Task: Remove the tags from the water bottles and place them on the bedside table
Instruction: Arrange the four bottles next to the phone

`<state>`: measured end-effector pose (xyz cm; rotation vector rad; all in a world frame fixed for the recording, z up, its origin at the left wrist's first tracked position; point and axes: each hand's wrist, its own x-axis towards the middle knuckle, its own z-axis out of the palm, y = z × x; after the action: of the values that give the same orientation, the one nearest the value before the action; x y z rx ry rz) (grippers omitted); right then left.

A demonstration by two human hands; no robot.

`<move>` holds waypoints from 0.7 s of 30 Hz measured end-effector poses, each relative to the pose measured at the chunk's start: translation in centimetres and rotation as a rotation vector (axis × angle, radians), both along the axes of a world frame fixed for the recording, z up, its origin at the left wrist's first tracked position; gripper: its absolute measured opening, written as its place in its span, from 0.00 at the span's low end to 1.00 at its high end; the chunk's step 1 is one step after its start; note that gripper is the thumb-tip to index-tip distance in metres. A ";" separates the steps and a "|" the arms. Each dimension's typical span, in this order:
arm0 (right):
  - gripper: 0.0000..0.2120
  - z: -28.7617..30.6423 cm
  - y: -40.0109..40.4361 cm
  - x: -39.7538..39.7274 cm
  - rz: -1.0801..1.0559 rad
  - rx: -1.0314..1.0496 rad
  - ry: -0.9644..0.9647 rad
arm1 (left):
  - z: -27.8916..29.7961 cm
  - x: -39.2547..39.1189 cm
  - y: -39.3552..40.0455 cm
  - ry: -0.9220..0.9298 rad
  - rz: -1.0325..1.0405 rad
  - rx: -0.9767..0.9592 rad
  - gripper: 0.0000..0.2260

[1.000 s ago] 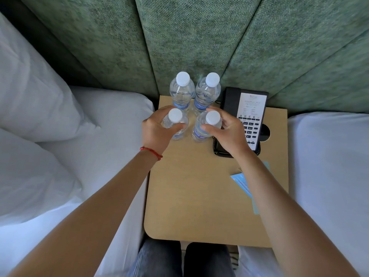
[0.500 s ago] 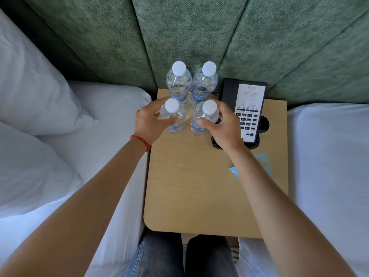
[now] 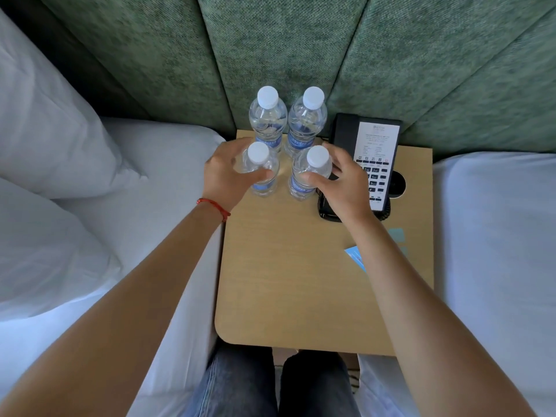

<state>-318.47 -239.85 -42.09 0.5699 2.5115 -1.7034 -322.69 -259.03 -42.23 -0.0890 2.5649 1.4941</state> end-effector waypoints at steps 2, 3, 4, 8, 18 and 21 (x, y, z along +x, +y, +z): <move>0.27 -0.3 0.0 0.2 -0.019 0.017 0.010 | 0.1 -0.3 -0.4 -0.045 -0.072 0.054 0.23; 0.26 -0.4 0.1 0.2 -0.017 0.016 0.006 | 0.1 -0.5 -0.6 -0.056 -0.094 0.063 0.23; 0.26 -0.4 0.2 0.1 -0.007 0.012 0.000 | 0.2 -0.5 -0.6 -0.057 -0.106 0.062 0.22; 0.26 -0.5 0.9 -0.5 0.079 -0.006 -0.035 | 0.3 -0.3 -0.4 0.000 -0.055 0.025 0.22; 0.29 -0.4 1.3 -0.7 0.154 0.014 -0.056 | 0.4 0.7 0.7 0.097 0.056 -0.229 0.24; 0.31 -0.2 0.6 -0.3 0.077 0.018 -0.021 | 0.5 0.2 0.2 0.092 -0.025 -0.139 0.23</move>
<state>-318.82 -239.24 -42.34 0.4830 2.5022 -1.6421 -322.49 -258.87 -41.71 -0.0068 2.7297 1.3405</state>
